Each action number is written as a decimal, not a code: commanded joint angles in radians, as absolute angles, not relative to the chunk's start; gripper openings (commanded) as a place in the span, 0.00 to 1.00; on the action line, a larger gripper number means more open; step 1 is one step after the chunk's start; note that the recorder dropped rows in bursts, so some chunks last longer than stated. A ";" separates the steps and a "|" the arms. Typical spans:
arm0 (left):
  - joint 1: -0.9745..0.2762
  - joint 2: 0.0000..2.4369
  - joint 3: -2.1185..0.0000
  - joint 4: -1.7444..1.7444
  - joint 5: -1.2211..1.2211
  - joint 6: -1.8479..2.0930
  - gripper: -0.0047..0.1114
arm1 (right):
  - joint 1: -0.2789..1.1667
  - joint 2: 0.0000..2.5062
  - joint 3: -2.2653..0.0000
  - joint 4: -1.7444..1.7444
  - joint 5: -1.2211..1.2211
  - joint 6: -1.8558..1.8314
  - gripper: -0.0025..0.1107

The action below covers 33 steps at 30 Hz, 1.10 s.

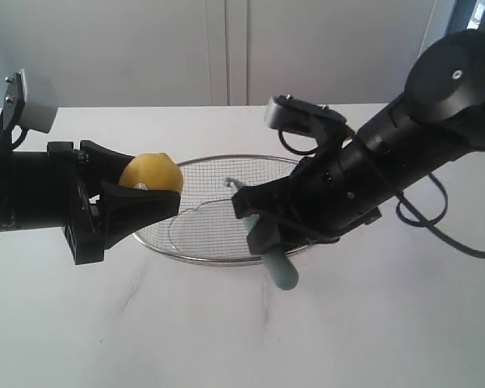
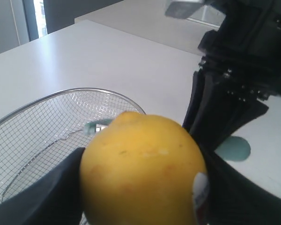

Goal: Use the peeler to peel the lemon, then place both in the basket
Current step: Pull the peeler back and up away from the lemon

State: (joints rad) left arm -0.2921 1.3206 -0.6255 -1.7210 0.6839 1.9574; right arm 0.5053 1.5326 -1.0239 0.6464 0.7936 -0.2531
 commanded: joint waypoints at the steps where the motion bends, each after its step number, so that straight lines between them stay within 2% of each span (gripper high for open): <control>1: -0.295 1.317 -0.630 -1.744 0.707 2.118 0.05 | 0.499 1.571 -1.023 0.875 0.847 -0.446 0.02; 33: -0.295 1.317 -0.630 -1.744 0.707 2.118 0.05 | 0.499 1.330 -1.023 0.932 0.865 -0.539 0.02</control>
